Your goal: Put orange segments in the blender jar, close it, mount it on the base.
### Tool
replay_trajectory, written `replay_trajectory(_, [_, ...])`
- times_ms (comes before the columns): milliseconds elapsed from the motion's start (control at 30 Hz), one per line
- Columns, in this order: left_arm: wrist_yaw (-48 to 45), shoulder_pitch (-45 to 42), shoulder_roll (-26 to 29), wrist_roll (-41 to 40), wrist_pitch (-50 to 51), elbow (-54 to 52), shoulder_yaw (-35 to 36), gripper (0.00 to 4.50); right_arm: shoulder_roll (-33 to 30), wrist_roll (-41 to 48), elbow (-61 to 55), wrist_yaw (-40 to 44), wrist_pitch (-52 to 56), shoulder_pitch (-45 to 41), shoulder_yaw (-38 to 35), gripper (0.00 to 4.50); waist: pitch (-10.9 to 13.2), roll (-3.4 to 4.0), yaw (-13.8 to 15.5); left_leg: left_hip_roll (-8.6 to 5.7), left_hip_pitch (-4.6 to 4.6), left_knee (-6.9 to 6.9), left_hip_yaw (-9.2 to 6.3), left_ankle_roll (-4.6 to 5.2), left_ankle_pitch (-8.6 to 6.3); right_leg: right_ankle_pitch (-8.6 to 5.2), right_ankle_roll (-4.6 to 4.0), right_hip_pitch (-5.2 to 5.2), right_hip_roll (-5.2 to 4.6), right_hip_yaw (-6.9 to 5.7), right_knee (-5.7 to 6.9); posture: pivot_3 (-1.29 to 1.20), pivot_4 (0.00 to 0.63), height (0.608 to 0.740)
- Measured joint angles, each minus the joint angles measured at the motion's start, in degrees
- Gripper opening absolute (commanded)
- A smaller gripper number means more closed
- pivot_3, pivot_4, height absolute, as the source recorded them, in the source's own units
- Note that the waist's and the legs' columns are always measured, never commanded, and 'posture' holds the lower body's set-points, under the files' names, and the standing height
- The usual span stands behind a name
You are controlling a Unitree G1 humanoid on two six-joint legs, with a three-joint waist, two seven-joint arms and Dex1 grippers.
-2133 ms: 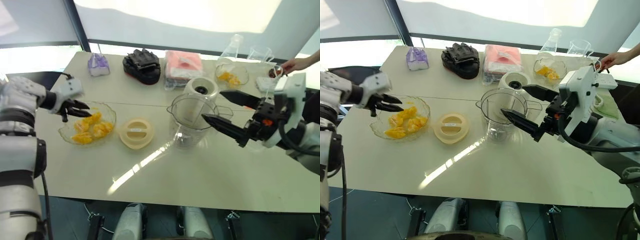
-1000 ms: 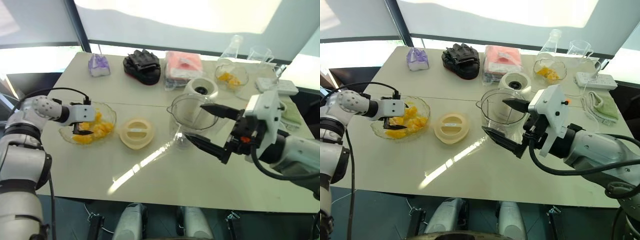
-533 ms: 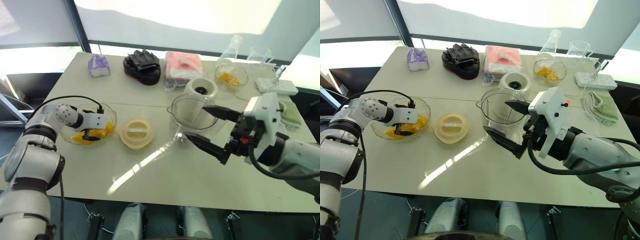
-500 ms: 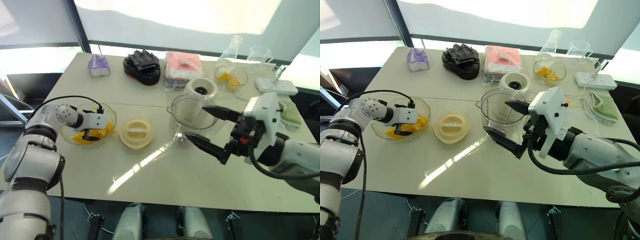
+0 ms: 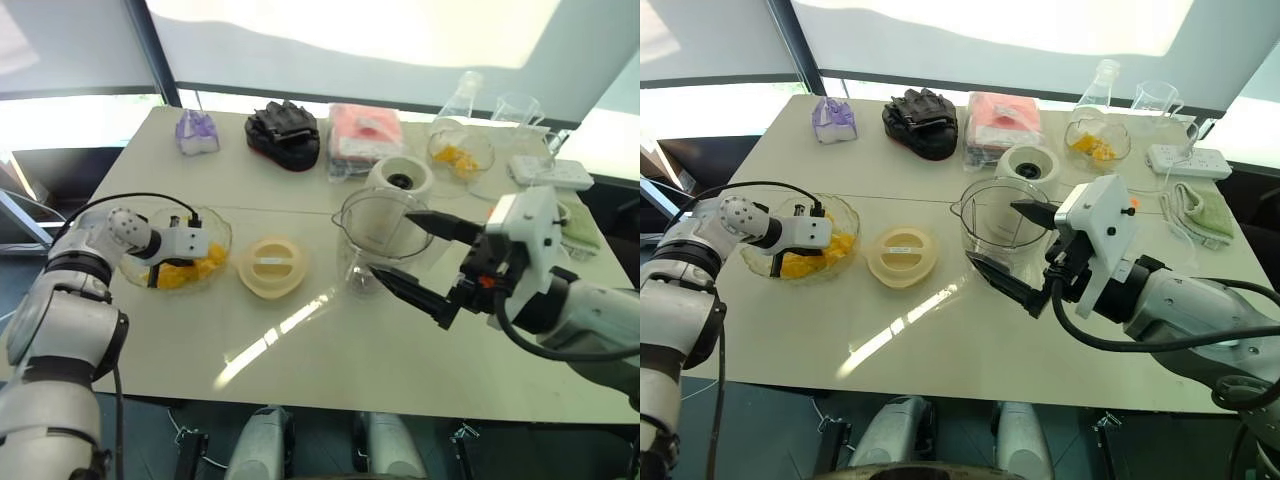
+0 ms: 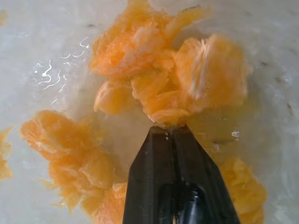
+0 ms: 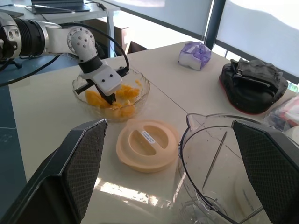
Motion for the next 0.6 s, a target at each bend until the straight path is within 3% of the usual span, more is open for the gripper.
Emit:
replay_trajectory(367, [-11.1,-5.9,3.9,-7.9,1.3,-0.3,7.4,0.08,1.2,-2.4,0.7,1.8,-0.6,-0.7,1.1,4.5,0.0,-0.04,0.3,-0.03,-0.06,0.0,-0.01,0.0,0.0,0.0,0.0,-0.01,0.01,-0.07,-0.05,0.0,0.15,0.74])
replay_trajectory(600, [-22.7,-12.9,5.8,-14.6,11.9,-1.8,13.4,0.08,2.4,-5.5,2.1,3.9,-1.2,-0.7,1.9,4.5,0.0,-0.07,0.1,-0.03,-0.07,0.01,0.0,0.0,0.0,0.0,0.01,-0.01,0.07,-0.08,-0.07,0.0,0.15,0.74])
